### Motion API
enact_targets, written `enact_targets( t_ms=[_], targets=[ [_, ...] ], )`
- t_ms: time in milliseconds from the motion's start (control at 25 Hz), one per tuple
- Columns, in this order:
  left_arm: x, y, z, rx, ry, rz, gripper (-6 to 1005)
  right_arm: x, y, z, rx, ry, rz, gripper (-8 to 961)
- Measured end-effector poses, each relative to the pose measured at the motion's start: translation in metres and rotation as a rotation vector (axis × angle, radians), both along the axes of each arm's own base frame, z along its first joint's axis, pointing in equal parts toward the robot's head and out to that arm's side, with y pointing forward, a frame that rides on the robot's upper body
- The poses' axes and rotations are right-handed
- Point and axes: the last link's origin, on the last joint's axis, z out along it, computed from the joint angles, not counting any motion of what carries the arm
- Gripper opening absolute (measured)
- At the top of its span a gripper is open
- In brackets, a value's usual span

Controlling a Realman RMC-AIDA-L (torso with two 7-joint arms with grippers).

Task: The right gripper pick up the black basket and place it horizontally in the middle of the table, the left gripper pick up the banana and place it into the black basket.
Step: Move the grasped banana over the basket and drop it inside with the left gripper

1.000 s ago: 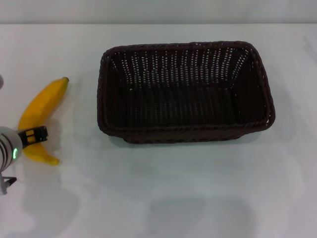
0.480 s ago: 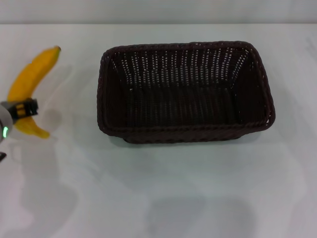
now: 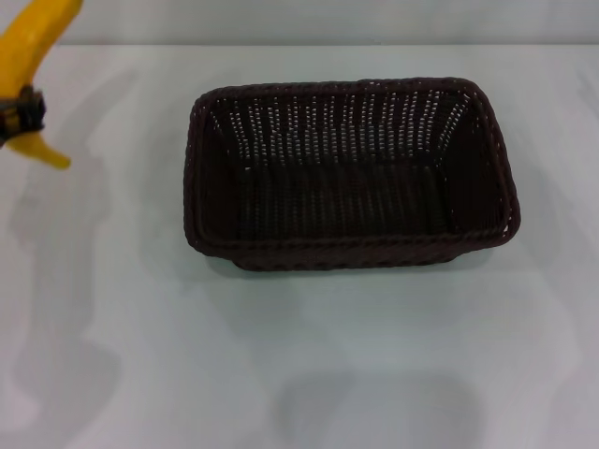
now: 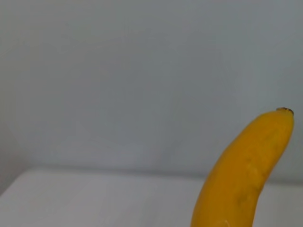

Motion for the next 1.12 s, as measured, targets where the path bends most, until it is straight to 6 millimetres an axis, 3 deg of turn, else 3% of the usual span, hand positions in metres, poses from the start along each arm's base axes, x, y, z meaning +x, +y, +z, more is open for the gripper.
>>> enact_targets(
  t_ms=[240, 640, 880, 1120],
  targets=[
    [0.029, 0.014, 0.001, 0.014, -0.003, -0.299, 485, 0.001, 0.0, 0.001, 0.004, 0.003, -0.004, 703],
    [0.058, 0.014, -0.009, -0.019, 0.012, -0.649, 485, 0.004, -0.001, 0.005, 0.017, 0.007, -0.016, 691],
    [0.067, 0.002, -0.025, -0.056, -0.063, -0.875, 486, 0.004, -0.002, 0.005, 0.019, 0.012, -0.013, 689],
    [0.063, -0.001, -0.053, -0.113, -0.184, -0.886, 492, 0.003, -0.001, 0.004, 0.015, 0.015, -0.01, 689]
  ],
)
